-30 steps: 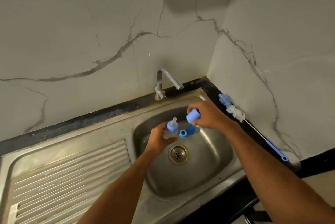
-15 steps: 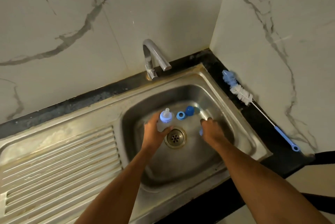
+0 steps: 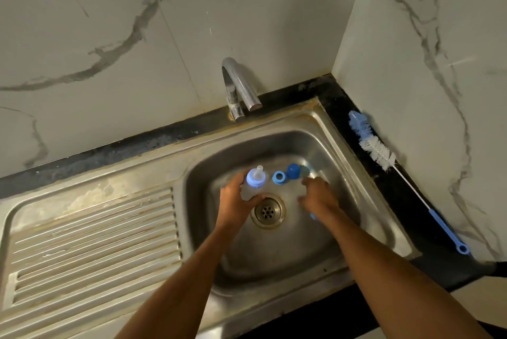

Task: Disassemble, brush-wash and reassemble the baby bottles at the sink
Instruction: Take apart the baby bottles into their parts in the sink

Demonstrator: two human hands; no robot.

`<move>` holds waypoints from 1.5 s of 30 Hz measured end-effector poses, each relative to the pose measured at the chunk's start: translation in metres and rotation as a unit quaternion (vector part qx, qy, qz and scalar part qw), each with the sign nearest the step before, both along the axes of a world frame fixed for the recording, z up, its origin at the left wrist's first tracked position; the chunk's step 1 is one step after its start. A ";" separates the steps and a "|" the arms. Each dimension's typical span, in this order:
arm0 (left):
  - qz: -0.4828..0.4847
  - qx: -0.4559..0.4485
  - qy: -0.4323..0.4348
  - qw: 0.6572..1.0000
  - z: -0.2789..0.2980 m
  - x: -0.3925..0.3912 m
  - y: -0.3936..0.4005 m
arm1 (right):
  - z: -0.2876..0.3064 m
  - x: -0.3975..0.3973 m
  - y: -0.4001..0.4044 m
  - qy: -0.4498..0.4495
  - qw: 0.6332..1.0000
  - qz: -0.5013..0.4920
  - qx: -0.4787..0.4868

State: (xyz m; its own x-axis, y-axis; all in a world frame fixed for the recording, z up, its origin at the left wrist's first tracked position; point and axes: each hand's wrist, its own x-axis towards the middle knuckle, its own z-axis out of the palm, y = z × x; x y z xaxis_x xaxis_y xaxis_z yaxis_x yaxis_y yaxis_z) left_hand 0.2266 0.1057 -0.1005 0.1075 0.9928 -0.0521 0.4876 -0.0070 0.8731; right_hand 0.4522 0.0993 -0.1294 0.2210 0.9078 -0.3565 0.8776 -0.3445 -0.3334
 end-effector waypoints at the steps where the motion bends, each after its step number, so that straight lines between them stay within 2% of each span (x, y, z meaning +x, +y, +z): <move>1: 0.005 0.000 0.005 1.000 0.000 -0.001 0.000 | 0.015 -0.006 0.008 0.098 0.992 -0.050 0.061; 3: 0.015 0.007 0.023 1.000 0.001 -0.001 0.001 | 0.050 -0.024 0.021 0.267 0.946 -0.104 0.150; 4: 0.018 0.011 0.031 0.999 0.003 -0.002 0.001 | 0.069 -0.035 0.025 0.309 0.930 -0.103 0.167; 5: 0.020 0.013 0.038 0.999 0.005 -0.002 0.001 | 0.085 -0.046 0.029 0.317 0.930 -0.079 0.166; 7: 0.021 0.022 0.045 0.999 0.012 -0.001 0.000 | 0.111 -0.065 0.033 0.214 0.969 0.010 0.122; 9: 0.013 0.037 0.055 0.998 0.020 -0.002 -0.002 | 0.124 -0.080 0.034 0.106 0.989 0.076 0.070; 11: 0.008 0.052 0.062 0.997 0.028 -0.005 -0.003 | 0.133 -0.090 0.032 0.095 0.991 0.083 0.051; 14: -0.020 0.073 0.047 0.996 0.040 -0.018 -0.001 | 0.145 -0.096 0.030 0.085 0.986 0.125 0.073; 18: -0.073 0.082 0.022 0.994 0.051 -0.035 0.002 | 0.163 -0.096 0.026 0.079 0.972 0.207 0.075; 21: -0.117 0.079 -0.009 0.990 0.054 -0.041 0.005 | 0.172 -0.094 0.026 0.031 0.951 0.298 0.073; 26: -0.194 0.056 -0.003 0.979 0.050 -0.053 0.010 | 0.171 -0.097 0.013 -0.074 0.862 0.492 0.093; 27: -0.189 0.054 -0.014 0.980 0.049 -0.054 0.010 | 0.169 -0.097 0.012 -0.064 0.862 0.493 0.103; 28: -0.177 0.055 -0.025 0.982 0.049 -0.053 0.009 | 0.170 -0.097 0.011 -0.033 0.879 0.464 0.105; 31: -0.151 0.066 -0.035 0.986 0.048 -0.051 0.005 | 0.179 -0.101 0.012 0.095 0.938 0.312 0.112; 32: -0.146 0.068 -0.029 0.986 0.047 -0.052 0.006 | 0.182 -0.104 0.013 0.102 0.955 0.249 0.128; 34: -0.135 0.066 -0.016 0.989 0.047 -0.052 0.006 | 0.187 -0.114 0.011 0.041 0.973 0.164 0.154; 36: -0.144 0.069 -0.006 0.987 0.048 -0.051 0.007 | 0.186 -0.121 0.007 -0.031 0.980 0.156 0.115; 37: -0.151 0.070 0.004 0.986 0.048 -0.051 0.007 | 0.184 -0.125 0.005 -0.037 0.981 0.164 0.096; 42: -0.132 0.065 -0.002 0.989 0.043 -0.059 0.005 | 0.181 -0.124 0.000 0.044 0.966 0.250 0.054; 45: -0.137 0.070 0.007 0.988 0.047 -0.061 0.004 | 0.178 -0.127 -0.001 0.042 0.982 0.155 0.094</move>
